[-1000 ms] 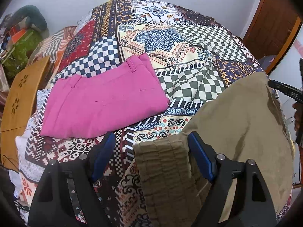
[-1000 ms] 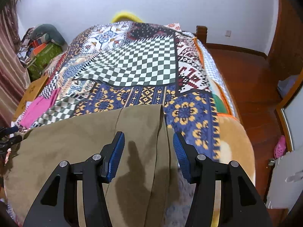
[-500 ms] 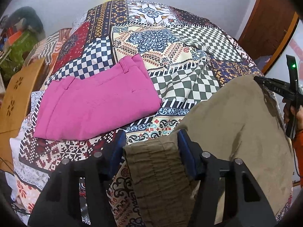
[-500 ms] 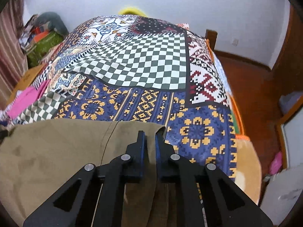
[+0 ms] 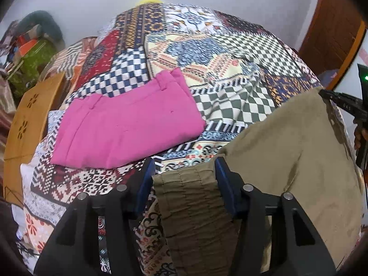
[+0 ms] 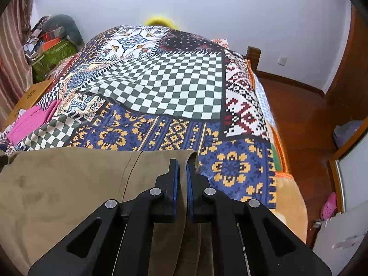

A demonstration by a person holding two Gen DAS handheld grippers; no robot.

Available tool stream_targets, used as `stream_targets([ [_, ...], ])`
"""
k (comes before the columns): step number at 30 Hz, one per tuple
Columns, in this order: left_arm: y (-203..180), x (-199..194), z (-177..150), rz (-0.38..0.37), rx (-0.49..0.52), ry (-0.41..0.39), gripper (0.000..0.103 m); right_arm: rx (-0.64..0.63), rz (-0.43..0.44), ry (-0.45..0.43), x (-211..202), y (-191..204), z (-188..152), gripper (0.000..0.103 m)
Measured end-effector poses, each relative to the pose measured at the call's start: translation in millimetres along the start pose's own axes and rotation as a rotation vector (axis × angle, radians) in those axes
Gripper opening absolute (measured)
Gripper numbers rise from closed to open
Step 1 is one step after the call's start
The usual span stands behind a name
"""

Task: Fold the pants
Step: 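Lay the pants flat again and open both tools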

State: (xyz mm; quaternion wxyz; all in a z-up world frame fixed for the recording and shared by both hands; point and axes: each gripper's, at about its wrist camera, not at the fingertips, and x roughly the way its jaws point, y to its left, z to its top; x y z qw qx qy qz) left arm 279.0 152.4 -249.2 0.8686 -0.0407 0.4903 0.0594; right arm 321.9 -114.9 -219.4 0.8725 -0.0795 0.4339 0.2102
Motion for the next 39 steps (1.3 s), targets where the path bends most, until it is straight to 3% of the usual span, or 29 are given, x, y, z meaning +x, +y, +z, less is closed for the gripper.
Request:
stream_targets([
  [9,3,-12,5,0.015,0.002,0.006,0.058,0.018,0.003,0.056,10,5,11,0.008],
  [11,3,-27,8,0.03,0.007,-0.028,0.058,0.045,0.028,0.072,3,2,11,0.017],
  [13,3,-45,9,0.018,0.009,-0.061,0.064,0.058,0.043,0.053,-12,2,9,0.036],
  [15,2,-57,7,-0.005,0.003,-0.077,0.068,0.046,0.061,0.029,-31,7,6,0.042],
  [25,-3,-112,-37,-0.051,-0.029,-0.102,0.069,-0.02,0.129,-0.043,-109,46,-25,0.042],
  [30,-5,-140,-64,-0.063,-0.049,-0.127,0.077,-0.044,0.15,-0.075,-144,69,-46,0.048],
  [39,-10,-166,-105,-0.107,-0.1,-0.139,0.077,-0.061,0.201,-0.07,-165,109,-86,0.05],
])
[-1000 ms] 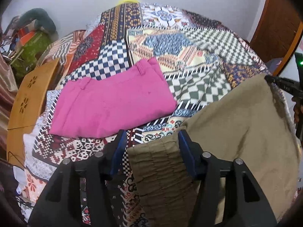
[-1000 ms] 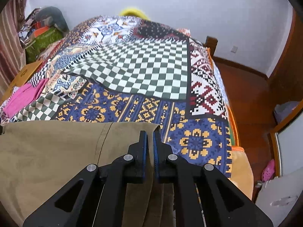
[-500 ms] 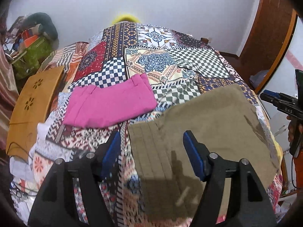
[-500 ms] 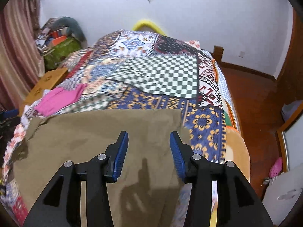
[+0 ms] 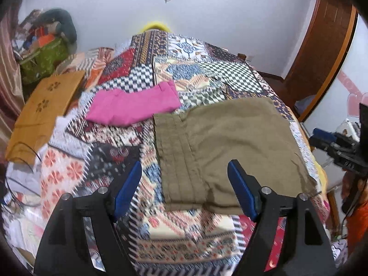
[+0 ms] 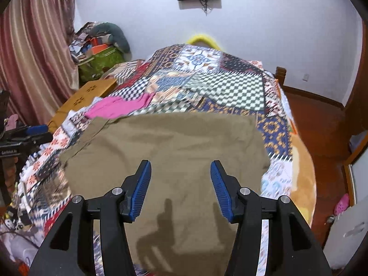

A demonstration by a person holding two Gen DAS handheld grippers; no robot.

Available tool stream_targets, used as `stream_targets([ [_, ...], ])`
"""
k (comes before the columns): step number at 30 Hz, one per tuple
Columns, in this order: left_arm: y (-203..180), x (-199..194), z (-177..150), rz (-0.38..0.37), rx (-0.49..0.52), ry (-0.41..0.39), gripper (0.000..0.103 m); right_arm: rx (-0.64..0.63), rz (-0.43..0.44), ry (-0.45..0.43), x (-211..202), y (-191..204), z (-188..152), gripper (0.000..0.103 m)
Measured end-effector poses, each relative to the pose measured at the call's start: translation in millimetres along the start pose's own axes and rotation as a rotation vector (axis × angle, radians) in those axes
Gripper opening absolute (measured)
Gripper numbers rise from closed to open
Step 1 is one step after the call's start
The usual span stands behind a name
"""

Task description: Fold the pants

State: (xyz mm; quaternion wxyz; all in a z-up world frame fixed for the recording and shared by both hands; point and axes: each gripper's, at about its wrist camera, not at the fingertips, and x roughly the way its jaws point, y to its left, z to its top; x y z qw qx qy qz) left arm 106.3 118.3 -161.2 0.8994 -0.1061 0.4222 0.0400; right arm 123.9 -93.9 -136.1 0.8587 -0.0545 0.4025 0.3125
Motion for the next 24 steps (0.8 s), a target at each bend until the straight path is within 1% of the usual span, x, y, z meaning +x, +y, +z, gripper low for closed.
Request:
stream_targets([
  [4,1,3,-19,-0.051,-0.041,0.052,0.077,0.014,0.011,0.039,5,10,-20,0.05],
  [7,0,10,-30,-0.083,-0.07,0.096,0.077,0.025,-0.004,0.077,14,11,-35,0.05],
  [9,-1,16,-36,-0.113,-0.094,0.14,0.077,0.037,-0.014,0.096,18,10,-42,0.05],
  [11,-2,21,-41,-0.131,-0.106,0.166,0.077,0.046,-0.028,0.113,22,9,-49,0.05],
  [15,-6,31,-46,-0.175,-0.121,0.205,0.077,0.072,-0.012,0.149,28,5,-62,0.05],
  [19,-8,42,-50,-0.218,-0.154,0.242,0.077,0.08,-0.005,0.144,29,6,-68,0.05],
  [22,-6,54,-52,-0.26,-0.2,0.273,0.077,0.091,0.004,0.142,28,4,-70,0.05],
  [24,-6,59,-52,-0.266,-0.218,0.27,0.078,0.091,0.005,0.141,27,5,-70,0.05],
])
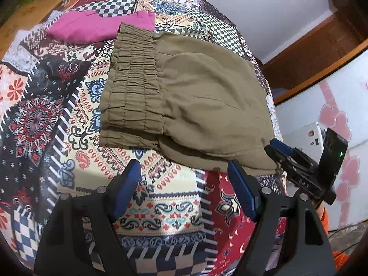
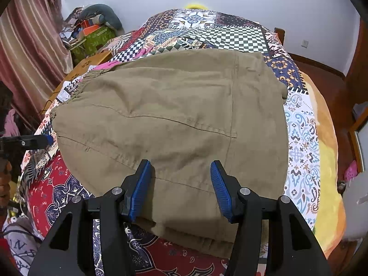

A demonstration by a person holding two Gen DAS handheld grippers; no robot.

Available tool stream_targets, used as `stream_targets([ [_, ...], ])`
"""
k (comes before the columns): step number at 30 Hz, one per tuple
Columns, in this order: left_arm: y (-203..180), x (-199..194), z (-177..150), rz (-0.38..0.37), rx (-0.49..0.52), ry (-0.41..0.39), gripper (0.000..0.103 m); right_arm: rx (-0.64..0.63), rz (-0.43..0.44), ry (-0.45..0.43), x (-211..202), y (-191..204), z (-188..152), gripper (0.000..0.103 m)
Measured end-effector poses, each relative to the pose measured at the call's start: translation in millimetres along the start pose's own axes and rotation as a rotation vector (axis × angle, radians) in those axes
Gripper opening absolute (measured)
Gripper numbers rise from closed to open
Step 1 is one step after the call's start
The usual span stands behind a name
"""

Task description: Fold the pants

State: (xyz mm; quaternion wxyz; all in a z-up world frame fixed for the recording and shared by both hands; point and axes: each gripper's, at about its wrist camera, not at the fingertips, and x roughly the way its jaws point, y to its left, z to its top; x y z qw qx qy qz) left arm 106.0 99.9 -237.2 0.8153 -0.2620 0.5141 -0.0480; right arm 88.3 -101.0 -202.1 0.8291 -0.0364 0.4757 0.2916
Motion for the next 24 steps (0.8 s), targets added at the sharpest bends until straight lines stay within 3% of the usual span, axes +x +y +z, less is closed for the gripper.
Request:
stream_targets([
  [5,1,7,11,-0.021,-0.022,-0.011,0.08,-0.006,0.003,0.003,2,0,1,0.05],
  [10,3,14,20,-0.051,-0.068,-0.019,0.089,0.002,0.014,0.008,4,-2,0,0.05],
  [24,-3,27,35,0.012,-0.063,-0.036,0.089,0.011,0.043,0.015,6,-5,0,0.05],
])
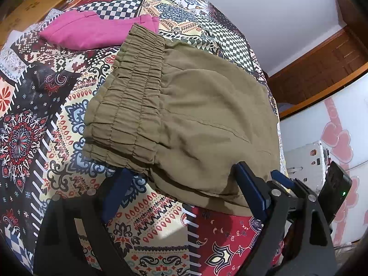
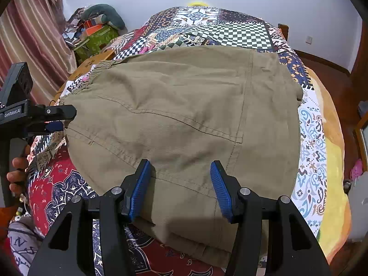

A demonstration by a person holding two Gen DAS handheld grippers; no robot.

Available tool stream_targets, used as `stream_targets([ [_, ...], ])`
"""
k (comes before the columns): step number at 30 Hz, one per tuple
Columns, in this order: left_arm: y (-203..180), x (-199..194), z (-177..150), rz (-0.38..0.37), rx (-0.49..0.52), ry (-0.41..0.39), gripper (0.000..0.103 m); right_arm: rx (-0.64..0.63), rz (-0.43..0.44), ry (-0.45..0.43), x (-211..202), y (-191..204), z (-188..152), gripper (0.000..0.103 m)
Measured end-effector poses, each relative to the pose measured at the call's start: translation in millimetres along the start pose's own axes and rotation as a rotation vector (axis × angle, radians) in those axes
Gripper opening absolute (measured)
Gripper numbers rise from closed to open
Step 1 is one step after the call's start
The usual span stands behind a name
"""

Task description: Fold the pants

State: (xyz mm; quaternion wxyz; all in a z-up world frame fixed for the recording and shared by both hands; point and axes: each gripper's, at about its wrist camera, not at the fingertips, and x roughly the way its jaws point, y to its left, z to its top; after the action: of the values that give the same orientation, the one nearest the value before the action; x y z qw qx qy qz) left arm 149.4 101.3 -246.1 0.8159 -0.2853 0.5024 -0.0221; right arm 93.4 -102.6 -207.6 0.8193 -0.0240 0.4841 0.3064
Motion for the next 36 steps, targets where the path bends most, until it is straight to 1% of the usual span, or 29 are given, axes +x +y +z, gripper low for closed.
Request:
stream_targets([
  [5,-3,0,-7,-0.03,-0.003,0.016,0.09,-0.001,0.005,0.0,0,-1,0,0.05],
  [8,-4,3,-6,-0.057,-0.012,0.013,0.093,0.0,0.01,0.002,1,-1,1,0.05],
  [11,-1,8,3,-0.099,-0.059,0.006,0.095,-0.003,0.013,0.003,1,-1,1,0.05],
  [14,-1,11,11,-0.114,-0.08,-0.003,0.095,-0.003,0.016,0.003,1,-1,1,0.05],
  [16,-3,13,18,-0.106,-0.08,-0.016,0.094,-0.002,0.021,0.004,1,-2,1,0.05],
  [18,-5,14,23,-0.071,-0.076,-0.032,0.082,0.0,0.025,0.005,1,-3,1,0.05],
  [19,-5,15,26,-0.054,-0.074,-0.04,0.078,0.0,0.026,0.005,1,-3,1,0.05],
  [21,-5,17,32,-0.033,-0.071,-0.05,0.063,-0.002,0.024,0.004,1,-2,1,0.05],
  [22,-4,17,34,-0.019,-0.069,-0.055,0.058,-0.001,0.023,0.004,1,-2,1,0.05],
  [24,-7,17,36,0.003,-0.046,-0.067,0.043,0.001,0.02,0.004,0,-3,1,0.05],
  [26,-9,15,35,0.015,-0.023,-0.082,0.038,0.003,0.021,0.005,0,-3,1,0.05],
  [29,-21,5,30,0.069,0.06,-0.131,0.034,-0.002,0.014,0.006,0,-3,2,0.05],
  [32,-35,-6,26,0.137,0.148,-0.183,0.033,-0.008,0.013,0.01,0,-1,4,0.05],
  [36,-42,-28,17,0.223,0.233,-0.248,0.033,-0.037,0.023,0.013,2,8,10,0.051],
])
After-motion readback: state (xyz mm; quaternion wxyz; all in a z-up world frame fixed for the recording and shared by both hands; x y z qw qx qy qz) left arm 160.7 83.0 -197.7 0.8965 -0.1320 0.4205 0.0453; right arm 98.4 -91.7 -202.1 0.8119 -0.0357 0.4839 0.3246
